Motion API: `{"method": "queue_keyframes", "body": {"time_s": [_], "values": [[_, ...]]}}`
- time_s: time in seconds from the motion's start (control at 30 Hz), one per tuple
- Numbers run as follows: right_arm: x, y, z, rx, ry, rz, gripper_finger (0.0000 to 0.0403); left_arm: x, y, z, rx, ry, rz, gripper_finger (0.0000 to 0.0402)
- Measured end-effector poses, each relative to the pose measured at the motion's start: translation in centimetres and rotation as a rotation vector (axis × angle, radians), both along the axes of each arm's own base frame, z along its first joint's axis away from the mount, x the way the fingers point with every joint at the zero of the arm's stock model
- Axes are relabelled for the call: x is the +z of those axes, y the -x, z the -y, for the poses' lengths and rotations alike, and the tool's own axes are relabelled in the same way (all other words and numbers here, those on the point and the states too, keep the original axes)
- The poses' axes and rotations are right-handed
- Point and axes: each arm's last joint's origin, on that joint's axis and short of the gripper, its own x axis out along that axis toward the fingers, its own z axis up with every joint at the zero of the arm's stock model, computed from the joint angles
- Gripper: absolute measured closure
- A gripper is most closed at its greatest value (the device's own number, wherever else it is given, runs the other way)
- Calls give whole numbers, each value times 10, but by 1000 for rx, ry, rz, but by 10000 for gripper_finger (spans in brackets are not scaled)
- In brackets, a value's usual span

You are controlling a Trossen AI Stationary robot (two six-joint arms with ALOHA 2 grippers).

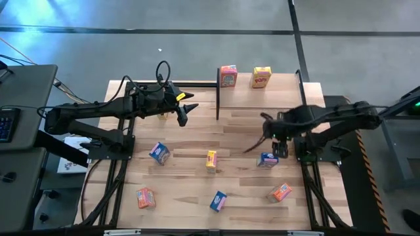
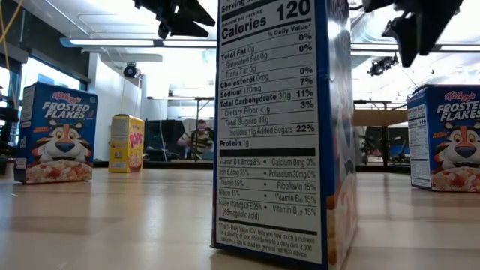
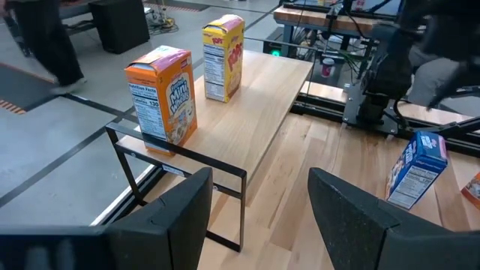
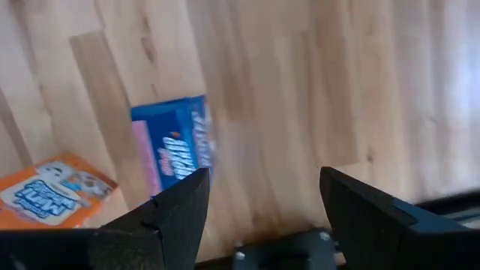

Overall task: Stack cereal on shelf
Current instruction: Put the top right blue cereal box on the shelf

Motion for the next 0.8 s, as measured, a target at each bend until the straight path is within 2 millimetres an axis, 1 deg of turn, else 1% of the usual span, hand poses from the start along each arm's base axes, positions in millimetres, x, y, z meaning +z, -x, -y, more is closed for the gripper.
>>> {"method": "queue_keyframes", "body": {"time_s": [0.2, 0.3, 0.5, 0.63, 0.8], "values": [[-15, -1, -21, 1, -20, 11, 156, 0, 0, 0, 0, 0, 0, 190], [-20, 0, -29, -12, -24, 20, 156, 0, 0, 0, -1, 0, -1, 190], [-36, 1, -44, -10, -26, 25, 156, 0, 0, 0, 0, 0, 0, 190], [-47, 1, -51, 1, -33, 29, 156, 0, 0, 0, 0, 0, 0, 190], [-58, 2, -54, -11, -38, 29, 156, 0, 0, 0, 0, 0, 0, 190]]}}
